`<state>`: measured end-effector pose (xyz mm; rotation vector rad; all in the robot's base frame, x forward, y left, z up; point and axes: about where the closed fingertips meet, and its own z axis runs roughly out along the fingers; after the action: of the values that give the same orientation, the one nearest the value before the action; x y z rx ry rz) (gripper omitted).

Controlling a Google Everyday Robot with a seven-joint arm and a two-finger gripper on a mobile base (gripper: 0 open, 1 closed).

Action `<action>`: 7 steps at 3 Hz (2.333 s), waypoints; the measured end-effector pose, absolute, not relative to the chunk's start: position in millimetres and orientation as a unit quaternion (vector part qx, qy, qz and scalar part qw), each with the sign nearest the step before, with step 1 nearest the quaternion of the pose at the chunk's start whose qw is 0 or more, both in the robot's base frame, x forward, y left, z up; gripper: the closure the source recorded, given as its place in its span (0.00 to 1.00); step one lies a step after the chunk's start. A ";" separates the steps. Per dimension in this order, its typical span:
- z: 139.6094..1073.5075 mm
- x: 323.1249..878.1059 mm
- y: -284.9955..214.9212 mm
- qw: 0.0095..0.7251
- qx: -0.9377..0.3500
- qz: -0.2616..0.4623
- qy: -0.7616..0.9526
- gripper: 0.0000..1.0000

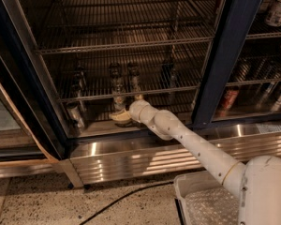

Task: Pick 7up can from bottom shelf of fridge

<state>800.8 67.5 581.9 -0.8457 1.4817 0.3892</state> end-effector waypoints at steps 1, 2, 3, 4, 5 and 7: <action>581.8 800.8 67.6 0.641 -0.371 0.171 0.650 0.00; 572.8 803.9 82.9 0.649 -0.334 0.180 0.660 0.00; 567.0 811.9 91.0 0.655 -0.298 0.174 0.672 0.00; 559.2 820.2 96.3 0.655 -0.269 0.167 0.686 0.00; 555.3 828.6 97.4 0.656 -0.253 0.159 0.693 0.03; 548.6 848.1 88.1 0.659 -0.233 0.136 0.702 0.04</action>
Offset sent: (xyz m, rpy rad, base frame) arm 0.0092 0.0359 -0.0273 0.1719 0.0634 -0.1397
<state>848.1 88.1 548.6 -0.5284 1.5881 0.3085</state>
